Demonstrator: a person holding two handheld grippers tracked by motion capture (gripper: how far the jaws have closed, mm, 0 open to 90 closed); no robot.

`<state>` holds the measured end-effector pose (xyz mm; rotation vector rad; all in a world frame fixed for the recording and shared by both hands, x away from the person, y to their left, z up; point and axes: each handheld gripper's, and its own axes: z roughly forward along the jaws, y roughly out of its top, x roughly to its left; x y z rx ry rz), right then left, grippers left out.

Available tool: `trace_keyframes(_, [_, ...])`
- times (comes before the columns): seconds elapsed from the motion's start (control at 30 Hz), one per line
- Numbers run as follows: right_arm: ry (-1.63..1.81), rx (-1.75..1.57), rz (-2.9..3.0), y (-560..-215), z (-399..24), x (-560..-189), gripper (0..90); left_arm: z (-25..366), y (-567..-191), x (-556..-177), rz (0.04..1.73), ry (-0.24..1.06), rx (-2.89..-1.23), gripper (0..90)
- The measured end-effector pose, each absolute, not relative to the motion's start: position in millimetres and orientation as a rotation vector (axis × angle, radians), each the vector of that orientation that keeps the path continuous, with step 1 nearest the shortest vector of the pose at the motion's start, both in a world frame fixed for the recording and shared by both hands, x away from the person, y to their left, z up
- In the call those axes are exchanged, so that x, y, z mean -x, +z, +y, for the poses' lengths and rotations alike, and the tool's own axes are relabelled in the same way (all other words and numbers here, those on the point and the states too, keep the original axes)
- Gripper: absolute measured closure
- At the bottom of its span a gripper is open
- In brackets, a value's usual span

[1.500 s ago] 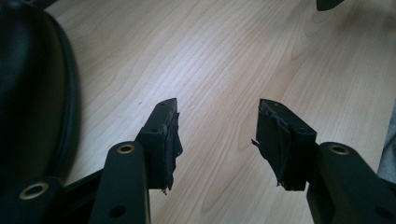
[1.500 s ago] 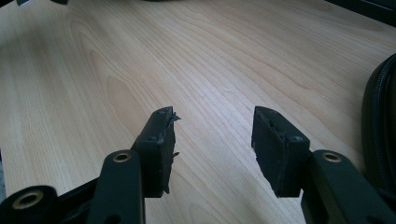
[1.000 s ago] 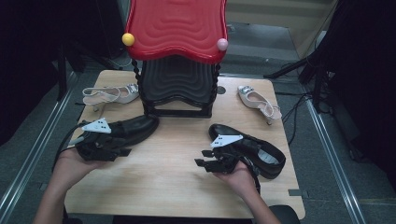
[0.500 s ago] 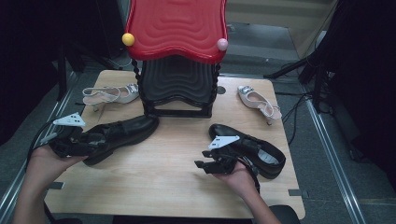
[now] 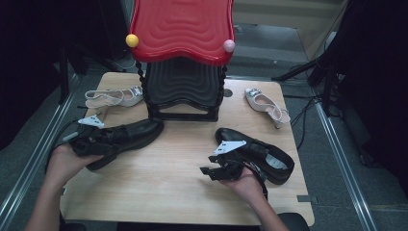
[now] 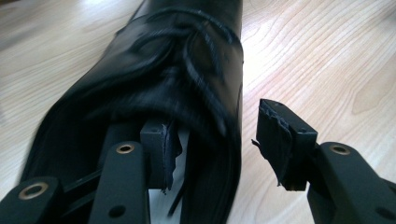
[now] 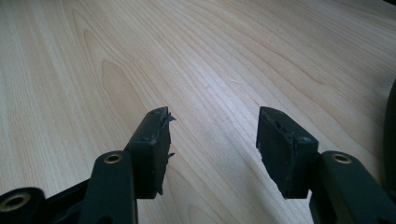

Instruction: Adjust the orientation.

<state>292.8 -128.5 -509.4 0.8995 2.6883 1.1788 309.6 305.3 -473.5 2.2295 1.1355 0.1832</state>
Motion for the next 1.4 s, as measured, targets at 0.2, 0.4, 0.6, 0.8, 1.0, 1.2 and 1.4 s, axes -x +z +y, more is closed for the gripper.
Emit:
trace_keyframes(0.2, [1.177, -0.909, 2.68, -509.8, -132.2, -290.3, 47.1, 297.1, -477.2, -320.7, 1.14, 0.172, -2.22, 62.3])
trace_keyframes(0.4, [1.187, -0.92, 2.664, -508.2, -136.2, -288.8, 49.7, 296.2, -471.0, -321.2, 1.138, 0.113, -2.179, 77.5])
trace_keyframes(0.6, [1.196, -0.939, 2.648, -507.2, -139.3, -289.7, 50.2, 276.3, -460.2, -312.9, 1.073, 0.092, -2.191, 76.7])
trace_keyframes(0.8, [1.204, -0.955, 2.642, -506.5, -139.5, -289.2, 49.3, 242.7, -453.6, -308.2, 1.021, 0.074, -2.179, 76.7])
trace_keyframes(1.0, [1.217, -0.964, 2.631, -505.7, -139.9, -289.1, 49.2, 208.9, -452.3, -307.1, 0.976, 0.047, -2.216, 77.2])
trace_keyframes(1.2, [1.219, -0.942, 2.618, -504.3, -141.2, -288.6, 49.7, 182.6, -453.8, -311.0, 0.998, 0.027, -2.207, 77.1])
trace_keyframes(1.4, [1.227, -0.902, 2.615, -504.7, -140.6, -288.1, 50.2, 153.6, -453.2, -314.8, 1.01, 0.021, -2.188, 77.1])
